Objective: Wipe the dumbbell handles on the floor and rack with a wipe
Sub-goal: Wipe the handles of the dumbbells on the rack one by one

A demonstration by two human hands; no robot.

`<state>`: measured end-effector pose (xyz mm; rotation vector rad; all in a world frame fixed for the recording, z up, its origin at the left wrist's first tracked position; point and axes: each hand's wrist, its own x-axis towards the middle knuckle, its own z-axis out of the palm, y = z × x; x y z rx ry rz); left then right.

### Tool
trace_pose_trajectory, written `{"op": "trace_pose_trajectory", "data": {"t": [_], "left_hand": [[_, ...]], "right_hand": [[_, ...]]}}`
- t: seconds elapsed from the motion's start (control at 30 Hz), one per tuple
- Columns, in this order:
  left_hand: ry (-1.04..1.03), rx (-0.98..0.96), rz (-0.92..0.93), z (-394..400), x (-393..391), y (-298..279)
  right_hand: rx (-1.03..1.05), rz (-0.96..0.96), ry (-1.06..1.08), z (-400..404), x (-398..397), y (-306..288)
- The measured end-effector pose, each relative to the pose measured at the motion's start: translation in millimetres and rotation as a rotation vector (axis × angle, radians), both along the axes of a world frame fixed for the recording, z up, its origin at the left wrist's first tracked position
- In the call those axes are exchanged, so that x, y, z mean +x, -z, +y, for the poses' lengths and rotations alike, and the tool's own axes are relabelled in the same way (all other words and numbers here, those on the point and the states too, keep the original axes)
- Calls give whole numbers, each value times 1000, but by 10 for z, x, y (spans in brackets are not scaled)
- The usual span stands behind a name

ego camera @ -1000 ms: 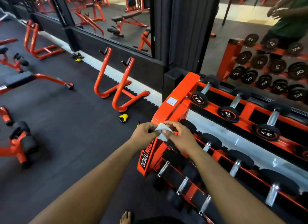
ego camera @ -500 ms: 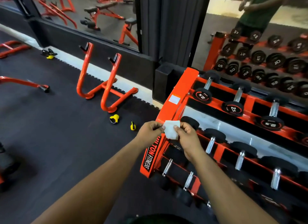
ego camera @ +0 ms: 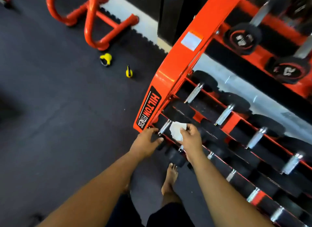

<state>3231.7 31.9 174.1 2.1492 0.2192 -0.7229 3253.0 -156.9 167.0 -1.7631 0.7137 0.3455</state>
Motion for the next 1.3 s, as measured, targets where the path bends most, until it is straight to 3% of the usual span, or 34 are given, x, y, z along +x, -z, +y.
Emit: {"op": "trace_pose_trajectory", "data": {"t": [0.33,0.53,0.63,0.87,0.97,1.07,1.17,1.3], "left_hand": [[4,90,165,-231,-218,2262],[-42,122,153,-252,-180,3155],[-75,140,143,-327,-112,3555],[-89,117,219,-453,103,4122],[-98,135,232,-514,121,4249],[-107,160,226,-542,156,4265],[-96,185,265,-530,229,4306],[-88,174,320,-499,297,4324]], "right_hand": [[-160,74,-298,-144,28,2252],[-319,-61,-583,-150,215,3114],[-423,-182,-837,-166,345,3589],[-763,-497,-1360,-40,883,4294],[-921,-387,-1549,-23,1000,4447],[-929,-307,-1731,-107,873,4528],[-945,-419,-1803,-275,824,4527],[-1080,-389,-1693,-404,940,4483]]}}
